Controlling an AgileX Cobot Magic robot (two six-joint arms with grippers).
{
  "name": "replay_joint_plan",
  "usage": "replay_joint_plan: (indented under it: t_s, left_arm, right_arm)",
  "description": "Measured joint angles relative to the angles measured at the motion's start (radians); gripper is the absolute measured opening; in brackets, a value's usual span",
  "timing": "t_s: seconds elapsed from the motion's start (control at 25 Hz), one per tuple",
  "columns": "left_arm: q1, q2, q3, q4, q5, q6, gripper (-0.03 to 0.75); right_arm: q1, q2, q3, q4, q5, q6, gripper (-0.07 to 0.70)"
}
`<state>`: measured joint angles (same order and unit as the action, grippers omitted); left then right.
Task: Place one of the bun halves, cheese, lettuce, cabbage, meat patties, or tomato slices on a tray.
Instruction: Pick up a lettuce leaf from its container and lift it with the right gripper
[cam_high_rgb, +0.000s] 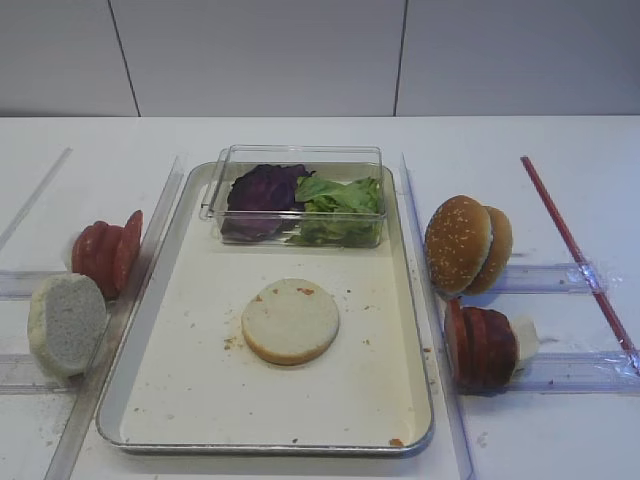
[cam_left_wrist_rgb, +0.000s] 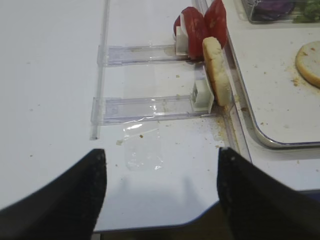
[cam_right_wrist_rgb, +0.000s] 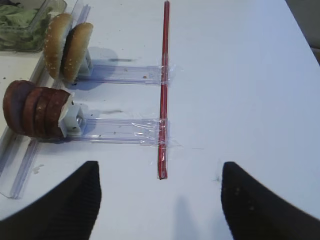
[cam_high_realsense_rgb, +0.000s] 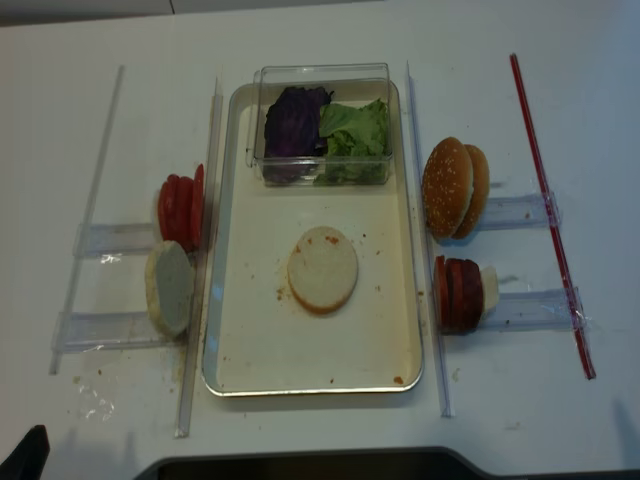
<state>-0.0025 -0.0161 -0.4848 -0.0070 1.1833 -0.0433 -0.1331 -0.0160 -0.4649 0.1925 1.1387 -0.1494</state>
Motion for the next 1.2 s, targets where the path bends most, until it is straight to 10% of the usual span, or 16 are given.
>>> replay_joint_plan:
  t_s: [0.84, 1.2]
  left_arm:
    - [0.000, 0.000, 0.000, 0.000, 0.000, 0.000, 0.437]
    - [0.000, 0.000, 0.000, 0.000, 0.000, 0.000, 0.437]
  right_arm:
    - [0.000, 0.000, -0.005, -0.004, -0.004, 0.000, 0.522]
    - [0.000, 0.118, -0.130, -0.092, -0.197, 0.000, 0.522]
